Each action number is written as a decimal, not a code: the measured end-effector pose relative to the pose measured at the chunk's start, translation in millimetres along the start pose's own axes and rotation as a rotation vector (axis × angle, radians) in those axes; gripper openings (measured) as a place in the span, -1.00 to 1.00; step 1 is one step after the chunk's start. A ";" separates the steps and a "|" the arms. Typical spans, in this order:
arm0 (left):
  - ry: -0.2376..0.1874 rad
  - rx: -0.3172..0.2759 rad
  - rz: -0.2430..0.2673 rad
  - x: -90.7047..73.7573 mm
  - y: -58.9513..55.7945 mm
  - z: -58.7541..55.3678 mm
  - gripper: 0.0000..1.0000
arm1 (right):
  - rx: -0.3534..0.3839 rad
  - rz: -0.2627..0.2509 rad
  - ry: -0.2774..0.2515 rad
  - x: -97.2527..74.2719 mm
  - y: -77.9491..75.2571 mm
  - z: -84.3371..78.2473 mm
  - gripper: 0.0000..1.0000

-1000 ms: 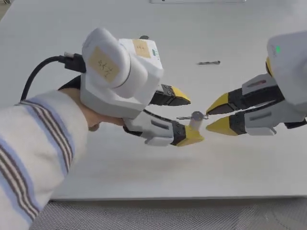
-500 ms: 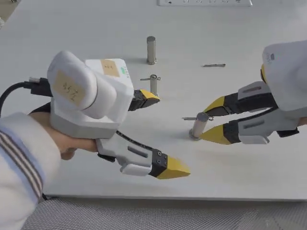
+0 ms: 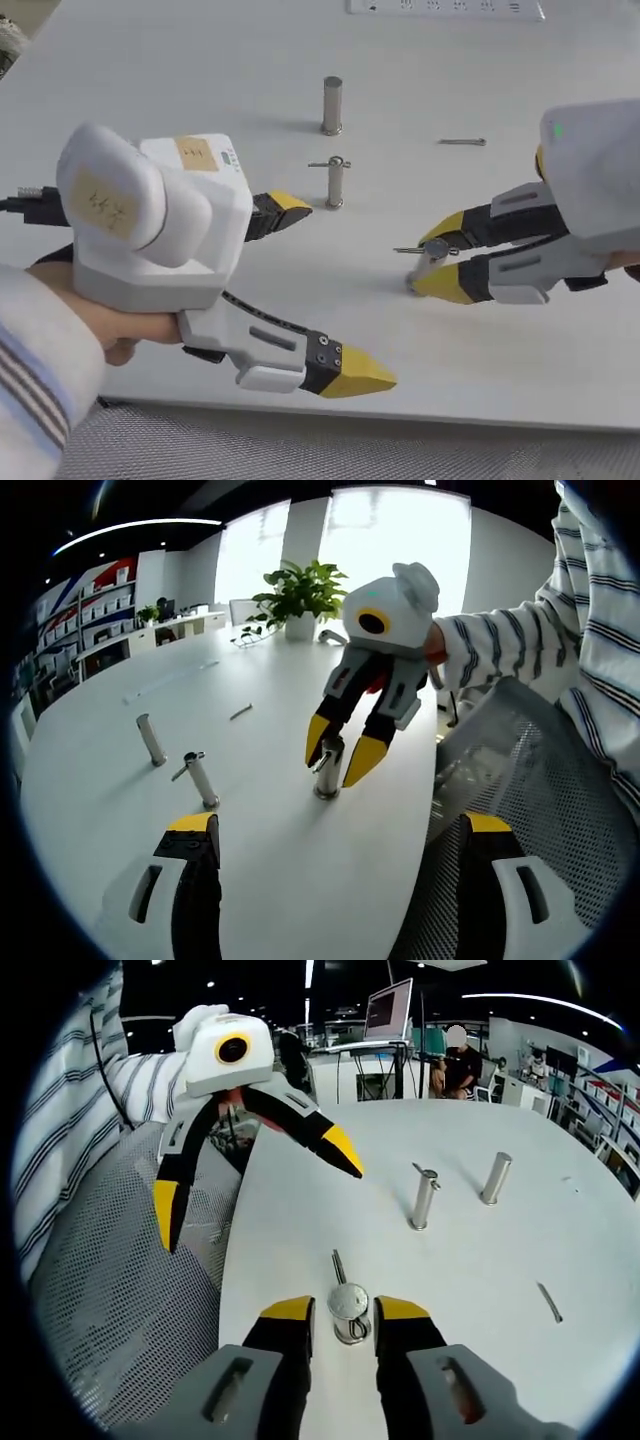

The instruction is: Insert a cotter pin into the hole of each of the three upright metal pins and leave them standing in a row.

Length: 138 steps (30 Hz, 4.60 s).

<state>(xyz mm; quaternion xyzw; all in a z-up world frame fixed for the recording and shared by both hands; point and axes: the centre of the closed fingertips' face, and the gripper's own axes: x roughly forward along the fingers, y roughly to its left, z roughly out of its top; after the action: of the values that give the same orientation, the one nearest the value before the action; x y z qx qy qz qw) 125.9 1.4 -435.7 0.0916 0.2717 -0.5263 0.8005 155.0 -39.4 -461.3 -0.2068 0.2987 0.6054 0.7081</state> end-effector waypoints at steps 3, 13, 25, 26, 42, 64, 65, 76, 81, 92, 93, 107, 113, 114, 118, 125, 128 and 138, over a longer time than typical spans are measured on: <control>0.017 -0.001 0.010 -1.7 0.5 -5.6 0.98 | -0.011 0.004 0.008 2.8 0.5 -0.7 -0.65; 0.021 -0.007 0.041 -7.0 6.1 -5.6 0.94 | -0.054 -0.001 0.018 3.9 -3.5 -0.7 -0.82; 0.009 -0.034 0.068 -13.5 12.8 -8.0 0.97 | -0.036 -0.053 0.028 -2.3 -22.2 6.6 -0.83; 0.011 -0.037 0.070 -14.3 13.3 -9.6 0.97 | -0.034 -0.055 0.023 -3.0 -24.7 8.5 -0.83; 0.025 -0.069 0.076 -15.1 16.0 -20.1 0.97 | -0.024 -0.094 0.015 0.0 -79.5 18.7 -0.83; 0.046 -0.088 0.072 -13.0 16.6 -26.0 0.95 | -0.035 -0.076 0.017 7.1 -92.3 11.6 -0.83; 0.048 -0.088 0.071 -13.0 16.5 -26.2 0.95 | -0.037 -0.075 0.018 7.4 -92.1 11.2 -0.83; 0.051 -0.087 0.064 -12.1 15.6 -25.3 0.90 | -0.033 -0.081 0.007 8.2 -94.4 10.6 -0.82; 0.057 -0.085 0.064 -11.5 15.3 -25.7 0.90 | -0.037 -0.082 0.013 8.0 -94.2 10.2 -0.82; 0.057 -0.079 0.072 -12.5 16.2 -23.7 0.90 | -0.076 -0.103 -0.004 2.1 -91.9 20.7 -0.64; 0.056 -0.075 0.075 -13.2 16.5 -22.8 0.90 | -0.082 -0.120 -0.009 -0.5 -93.8 22.8 -0.61; -0.068 -0.119 0.131 -30.0 27.7 2.2 0.90 | 0.042 -0.288 -0.116 -58.6 -76.4 33.0 -0.24; -0.112 -0.142 0.150 -37.5 32.1 10.1 0.90 | 0.212 -0.341 -0.276 -74.6 -65.4 35.5 -0.05; -0.110 -0.142 0.152 -37.8 32.7 9.6 0.90 | 0.226 -0.342 -0.316 -76.9 -63.4 38.2 -0.03; -0.102 -0.144 0.166 -41.6 36.7 6.8 0.90 | 0.293 -0.365 -0.377 -85.0 -57.0 34.1 0.06; -0.121 -0.155 0.179 -47.9 43.0 10.2 0.90 | 0.312 -0.391 -0.364 -88.4 -46.7 24.7 0.45; -0.122 -0.152 0.187 -50.2 47.3 11.6 0.90 | 0.318 -0.383 -0.371 -88.3 -40.1 25.4 0.56; -0.172 -0.152 0.209 -57.9 70.0 30.6 0.90 | 0.378 -0.358 -0.417 -90.9 -26.4 34.4 0.87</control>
<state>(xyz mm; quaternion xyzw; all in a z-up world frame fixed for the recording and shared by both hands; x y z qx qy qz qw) 181.5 64.1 -389.1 0.0131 0.2302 -0.4240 0.8758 178.8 -88.3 -376.6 0.0074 0.2136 0.4345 0.8749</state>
